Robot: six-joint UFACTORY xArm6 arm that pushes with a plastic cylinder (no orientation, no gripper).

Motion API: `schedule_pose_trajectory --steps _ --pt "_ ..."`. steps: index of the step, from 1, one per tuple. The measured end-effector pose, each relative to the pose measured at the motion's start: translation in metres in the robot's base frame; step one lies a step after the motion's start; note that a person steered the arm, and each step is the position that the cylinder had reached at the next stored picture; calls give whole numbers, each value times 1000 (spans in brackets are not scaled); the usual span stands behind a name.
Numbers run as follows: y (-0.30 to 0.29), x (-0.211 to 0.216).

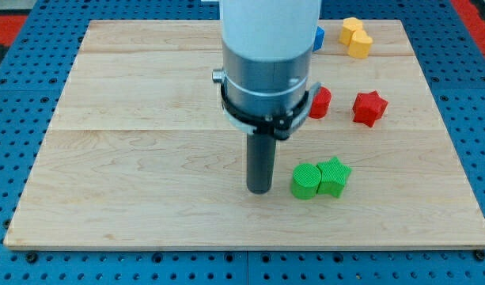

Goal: Move your arm to the top center of the board

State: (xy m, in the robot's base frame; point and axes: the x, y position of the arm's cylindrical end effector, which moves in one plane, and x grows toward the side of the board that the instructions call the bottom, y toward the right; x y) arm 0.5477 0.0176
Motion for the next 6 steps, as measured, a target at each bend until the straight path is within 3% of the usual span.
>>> schedule_pose_trajectory --steps 2,3,6 --pt "70 -28" --pt "21 -51" --pt "-41 -264"
